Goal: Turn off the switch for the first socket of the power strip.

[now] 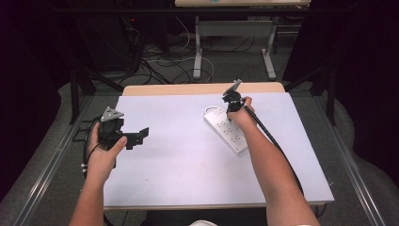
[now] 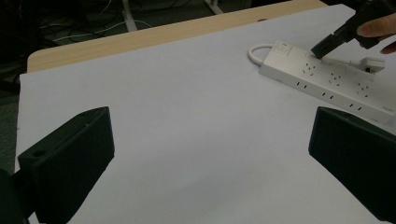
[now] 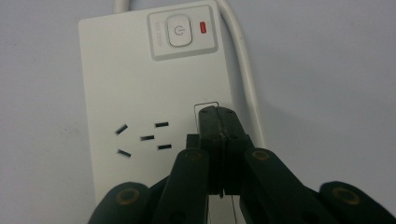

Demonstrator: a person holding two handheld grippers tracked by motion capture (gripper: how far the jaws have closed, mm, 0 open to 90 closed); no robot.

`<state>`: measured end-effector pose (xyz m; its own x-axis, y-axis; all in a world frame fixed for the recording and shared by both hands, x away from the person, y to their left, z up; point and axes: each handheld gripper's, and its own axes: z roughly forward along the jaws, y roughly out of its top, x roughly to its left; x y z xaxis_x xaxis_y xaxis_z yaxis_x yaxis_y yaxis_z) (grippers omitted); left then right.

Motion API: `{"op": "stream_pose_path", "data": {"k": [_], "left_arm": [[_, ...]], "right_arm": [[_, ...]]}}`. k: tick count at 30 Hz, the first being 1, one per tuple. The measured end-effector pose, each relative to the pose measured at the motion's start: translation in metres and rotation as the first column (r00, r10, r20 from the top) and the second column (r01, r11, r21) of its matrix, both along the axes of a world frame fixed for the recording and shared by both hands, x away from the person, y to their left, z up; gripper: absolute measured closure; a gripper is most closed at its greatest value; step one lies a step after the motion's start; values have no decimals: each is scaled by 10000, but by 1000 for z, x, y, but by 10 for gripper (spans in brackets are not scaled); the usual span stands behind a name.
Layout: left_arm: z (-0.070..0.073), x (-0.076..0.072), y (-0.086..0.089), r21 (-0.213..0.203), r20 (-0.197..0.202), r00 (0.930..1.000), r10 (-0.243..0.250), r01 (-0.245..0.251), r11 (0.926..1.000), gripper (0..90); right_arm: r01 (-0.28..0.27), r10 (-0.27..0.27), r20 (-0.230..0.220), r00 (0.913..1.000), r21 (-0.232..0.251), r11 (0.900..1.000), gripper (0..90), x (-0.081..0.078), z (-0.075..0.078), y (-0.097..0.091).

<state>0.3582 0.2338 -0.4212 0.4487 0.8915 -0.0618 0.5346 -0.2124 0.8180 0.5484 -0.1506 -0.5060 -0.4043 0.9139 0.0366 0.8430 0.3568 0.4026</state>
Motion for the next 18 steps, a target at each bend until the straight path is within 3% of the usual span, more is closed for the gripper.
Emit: {"op": "stream_pose_path", "data": {"k": [2,9,12,15,16,18], "left_arm": [[0,0,0,-6,-29,10000,49,-49,10000,2],[-1,0,0,23,-11,10000,76,-76,10000,2],[-2,0,1,134,-83,10000,47,-46,9999,2],[-3,0,2,115,-115,9999,128,-127,9999,2],[-4,0,2,-11,-177,9997,187,-187,9998,2],[-4,-1,3,52,-172,9997,199,-198,9998,2]], "right_arm": [[54,-58,-124,9999,-305,9995,900,-1,1,1],[-18,7,-228,9997,-470,9989,900,-1,2,1],[77,-77,106,9999,27,10000,900,-1,-1,0],[40,-41,-78,10000,-145,9999,900,-2,-2,-4],[289,-289,-124,9995,-58,9996,900,-2,-2,-5],[339,-342,194,9992,187,9993,900,-3,-4,-10]]}}
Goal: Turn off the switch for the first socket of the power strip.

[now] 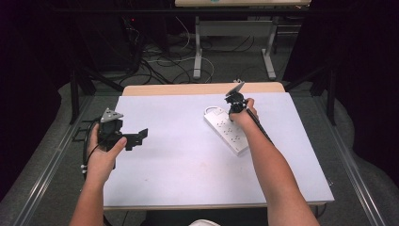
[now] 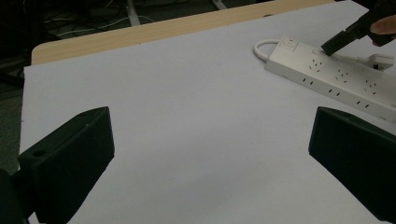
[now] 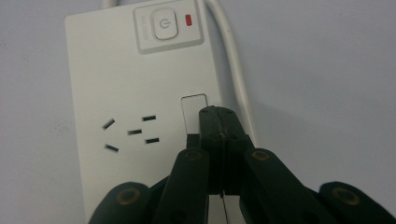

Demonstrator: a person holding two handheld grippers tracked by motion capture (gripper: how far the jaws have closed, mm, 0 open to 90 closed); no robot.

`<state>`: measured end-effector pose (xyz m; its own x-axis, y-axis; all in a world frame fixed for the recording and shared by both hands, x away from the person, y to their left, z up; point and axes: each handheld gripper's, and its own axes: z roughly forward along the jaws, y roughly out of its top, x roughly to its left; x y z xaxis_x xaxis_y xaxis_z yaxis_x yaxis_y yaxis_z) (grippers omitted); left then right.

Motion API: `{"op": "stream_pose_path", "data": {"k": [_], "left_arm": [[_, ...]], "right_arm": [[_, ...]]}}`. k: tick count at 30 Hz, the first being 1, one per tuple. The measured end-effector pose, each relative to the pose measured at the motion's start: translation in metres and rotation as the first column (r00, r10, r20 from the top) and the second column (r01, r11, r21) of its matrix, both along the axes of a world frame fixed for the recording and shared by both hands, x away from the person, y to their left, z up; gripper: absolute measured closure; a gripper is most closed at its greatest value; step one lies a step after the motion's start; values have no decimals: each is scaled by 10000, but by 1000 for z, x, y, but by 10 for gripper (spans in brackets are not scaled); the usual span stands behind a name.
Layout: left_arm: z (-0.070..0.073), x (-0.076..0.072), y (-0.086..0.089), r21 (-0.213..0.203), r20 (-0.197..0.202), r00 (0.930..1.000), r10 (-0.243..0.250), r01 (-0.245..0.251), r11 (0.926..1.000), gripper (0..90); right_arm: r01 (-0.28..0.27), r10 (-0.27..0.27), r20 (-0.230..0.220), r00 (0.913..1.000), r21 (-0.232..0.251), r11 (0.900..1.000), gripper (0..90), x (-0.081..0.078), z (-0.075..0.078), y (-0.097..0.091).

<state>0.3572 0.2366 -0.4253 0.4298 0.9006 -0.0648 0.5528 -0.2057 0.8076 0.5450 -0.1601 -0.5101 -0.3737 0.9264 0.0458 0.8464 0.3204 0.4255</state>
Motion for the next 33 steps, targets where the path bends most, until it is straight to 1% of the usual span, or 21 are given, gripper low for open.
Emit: {"op": "stream_pose_path", "data": {"k": [1,3,4,6,7,9,12,13,14,15,16,17,19,20,22,23,26,27,29,30,33], "left_arm": [[0,0,1,72,27,10000,14,-14,10000,2],[0,-2,3,25,42,9999,98,-98,9999,2],[1,-2,5,77,5,9999,108,-108,9999,2],[1,-3,6,-27,-2,9998,209,-209,9998,2],[1,-3,7,-117,-19,9996,276,-276,9996,2],[1,-4,8,-174,23,9995,304,-303,9994,2],[2,-4,9,-256,22,9995,323,-323,9992,2],[2,-4,9,-253,24,9995,322,-321,9992,2],[2,-4,9,-259,33,9995,328,-327,9991,2],[2,-4,9,-251,38,9995,317,-316,9992,2],[2,-3,8,-269,26,9996,268,-267,9993,2],[2,-3,8,-161,-26,9998,213,-213,9996,2],[2,-3,7,-193,23,9998,198,-197,9996,2],[2,-3,7,-118,-16,9999,135,-135,9998,2],[1,-2,6,-203,2,9998,178,-177,9996,2],[1,-2,6,-92,6,9999,123,-123,9999,2],[1,-2,4,-192,-44,9999,140,-140,9997,2],[1,-2,5,-111,-5,9999,111,-111,9999,2],[1,-2,5,-130,-24,9999,107,-108,9999,2],[0,-2,4,-248,-46,9999,140,-142,9996,2],[0,-3,5,-252,-82,9999,131,-133,9996,2]], "right_arm": [[42,-46,-168,9998,-259,9997,900,-1,2,-2],[103,-106,132,9999,203,9997,900,-2,-1,-5],[172,-175,100,9998,327,9993,900,-3,-1,-6],[63,-63,11,10000,315,9995,900,-3,-1,-8],[155,-164,160,9997,547,9984,900,-3,-2,-9],[120,-130,169,9998,598,9981,900,-3,-2,-10],[-14,5,155,9999,583,9983,900,-3,-2,-11],[150,-161,182,9997,602,9981,900,-3,-3,-10],[179,-184,85,9998,538,9984,900,-3,-2,-10],[156,-172,216,9996,707,9974,900,-3,-3,-10],[213,-230,235,9995,671,9975,900,-4,-3,-10],[207,-217,146,9997,621,9979,900,-4,-2,-11],[237,-251,206,9995,637,9977,900,-5,-3,-11],[267,-265,-49,9996,405,9988,900,-5,0,-11],[312,-318,109,9994,569,9979,900,-6,-2,-11],[287,-306,277,9991,677,9973,900,-6,-3,-11],[398,-414,336,9986,462,9981,894,-5,-2,-11],[451,-479,507,9976,543,9975,892,-5,-3,-11],[539,-572,584,9967,567,9969,885,-5,-4,-11],[551,-594,708,9957,611,9966,881,-5,-4,-11],[572,-598,768,9953,350,9977,867,-5,-3,-9]]}}
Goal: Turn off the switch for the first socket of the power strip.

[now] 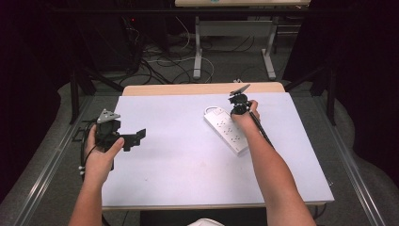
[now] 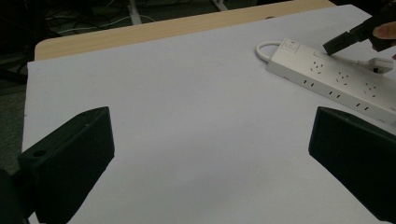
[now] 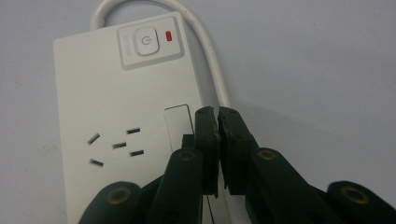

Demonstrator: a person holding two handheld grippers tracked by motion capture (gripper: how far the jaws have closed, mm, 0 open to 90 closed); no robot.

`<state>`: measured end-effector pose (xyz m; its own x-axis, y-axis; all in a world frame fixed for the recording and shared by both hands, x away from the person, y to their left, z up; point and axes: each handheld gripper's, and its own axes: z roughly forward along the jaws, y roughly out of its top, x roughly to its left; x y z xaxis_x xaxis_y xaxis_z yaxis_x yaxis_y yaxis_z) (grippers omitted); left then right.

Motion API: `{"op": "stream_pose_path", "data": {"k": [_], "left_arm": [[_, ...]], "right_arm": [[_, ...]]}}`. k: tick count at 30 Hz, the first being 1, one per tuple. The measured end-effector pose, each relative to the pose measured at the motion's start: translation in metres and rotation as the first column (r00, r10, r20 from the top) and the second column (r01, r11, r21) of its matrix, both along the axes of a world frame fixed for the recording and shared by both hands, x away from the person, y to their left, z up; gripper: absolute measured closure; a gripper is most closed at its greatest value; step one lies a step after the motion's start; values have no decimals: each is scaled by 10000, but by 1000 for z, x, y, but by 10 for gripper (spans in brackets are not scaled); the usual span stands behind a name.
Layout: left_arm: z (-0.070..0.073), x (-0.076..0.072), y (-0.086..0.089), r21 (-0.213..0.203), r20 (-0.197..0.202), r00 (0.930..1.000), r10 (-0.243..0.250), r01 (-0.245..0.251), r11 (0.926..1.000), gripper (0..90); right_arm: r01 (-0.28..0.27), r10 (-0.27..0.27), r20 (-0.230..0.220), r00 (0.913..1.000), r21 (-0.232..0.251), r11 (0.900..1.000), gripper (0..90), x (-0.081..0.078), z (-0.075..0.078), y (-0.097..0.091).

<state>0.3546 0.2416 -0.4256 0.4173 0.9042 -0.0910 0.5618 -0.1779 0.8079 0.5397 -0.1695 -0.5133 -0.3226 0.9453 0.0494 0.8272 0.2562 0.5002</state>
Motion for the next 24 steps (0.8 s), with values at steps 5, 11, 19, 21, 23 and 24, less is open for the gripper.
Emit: {"op": "stream_pose_path", "data": {"k": [5,11,19,21,23,24], "left_arm": [[1,-2,0,-23,88,9999,-60,61,10000,3],[2,-3,1,-19,10,10000,-42,42,10000,2],[1,-2,1,-38,0,10000,-54,54,10000,2],[1,-2,1,-69,6,10000,-23,23,10000,2],[0,-2,1,-128,21,10000,7,-7,9999,3],[0,-3,1,-126,9,10000,12,-12,9999,2]], "right_arm": [[-92,91,388,9992,25,10000,823,-1,5,0],[-238,212,935,9954,273,9993,735,-1,12,-1],[-697,606,1226,9906,719,9950,655,-4,21,-4],[-929,808,1329,9878,871,9919,638,-6,24,-4],[-1099,943,1407,9855,1076,9881,627,-9,28,-4],[-1154,992,1450,9844,1081,9874,621,-10,30,-4]]}}
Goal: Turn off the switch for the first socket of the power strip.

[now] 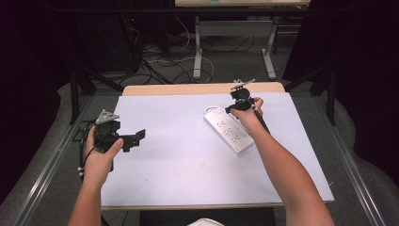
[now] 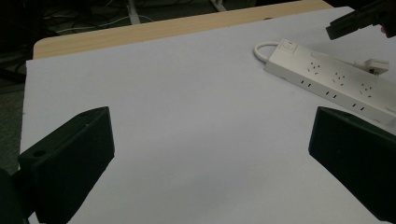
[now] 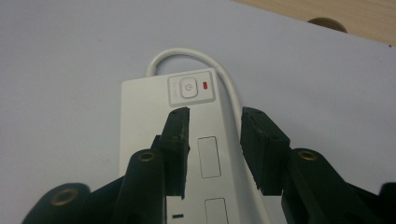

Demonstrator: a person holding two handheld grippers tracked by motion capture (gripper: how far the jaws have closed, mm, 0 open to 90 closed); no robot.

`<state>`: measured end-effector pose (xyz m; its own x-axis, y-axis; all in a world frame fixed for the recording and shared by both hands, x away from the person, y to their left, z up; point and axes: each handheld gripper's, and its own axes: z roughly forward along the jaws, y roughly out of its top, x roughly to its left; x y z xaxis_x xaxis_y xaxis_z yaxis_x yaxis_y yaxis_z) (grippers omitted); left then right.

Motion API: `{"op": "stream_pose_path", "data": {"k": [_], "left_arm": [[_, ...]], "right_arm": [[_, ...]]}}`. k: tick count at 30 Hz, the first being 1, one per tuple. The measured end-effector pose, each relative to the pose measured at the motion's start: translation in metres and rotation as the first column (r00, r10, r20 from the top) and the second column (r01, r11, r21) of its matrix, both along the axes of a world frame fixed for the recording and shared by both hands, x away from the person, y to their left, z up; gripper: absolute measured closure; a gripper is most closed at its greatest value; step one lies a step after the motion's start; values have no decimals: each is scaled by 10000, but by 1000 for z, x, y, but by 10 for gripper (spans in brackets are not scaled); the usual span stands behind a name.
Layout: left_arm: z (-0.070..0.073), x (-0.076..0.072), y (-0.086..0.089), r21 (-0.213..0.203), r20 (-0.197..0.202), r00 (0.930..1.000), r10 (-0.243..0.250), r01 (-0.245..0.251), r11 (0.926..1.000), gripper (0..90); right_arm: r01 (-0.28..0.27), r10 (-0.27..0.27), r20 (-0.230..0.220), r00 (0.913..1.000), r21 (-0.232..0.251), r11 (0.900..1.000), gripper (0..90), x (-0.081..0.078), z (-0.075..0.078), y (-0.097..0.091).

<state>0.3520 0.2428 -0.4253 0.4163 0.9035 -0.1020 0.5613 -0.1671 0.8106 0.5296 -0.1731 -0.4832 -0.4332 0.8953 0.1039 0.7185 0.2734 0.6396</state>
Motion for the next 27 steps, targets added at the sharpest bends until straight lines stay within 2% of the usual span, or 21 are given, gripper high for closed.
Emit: {"op": "stream_pose_path", "data": {"k": [6,7,10,11,14,17,22,25,27], "left_arm": [[1,-1,0,39,-44,10000,-35,35,10000,2],[1,-1,0,31,-37,10000,-29,29,10000,2],[0,-1,0,17,-11,10000,-11,11,10000,2],[0,-1,0,61,-24,10000,-33,33,10000,2],[1,-1,1,96,-21,10000,-54,54,9999,2],[1,-2,0,10,-29,10000,-14,14,10000,2],[2,-3,-1,18,-1,10000,-44,44,10000,2],[2,-3,-1,-4,-12,10000,-60,60,10000,2],[2,-3,-1,-32,15,10000,-63,63,10000,2]], "right_arm": [[-571,577,421,9974,-149,9983,527,-9,10,1],[-578,577,572,9967,-6,9983,509,-10,11,2],[-719,715,534,9960,69,9974,471,-16,16,4],[-813,814,652,9945,-39,9967,464,-18,17,5],[-877,868,773,9932,81,9961,429,-25,24,6],[-1163,1129,1338,9846,177,9931,391,-31,31,5],[-1199,1123,1502,9822,424,9919,345,-42,44,0],[-1317,1216,1622,9792,529,9899,277,-49,52,-4],[-1399,1308,1738,9761,412,9893,224,-54,57,-6]]}}
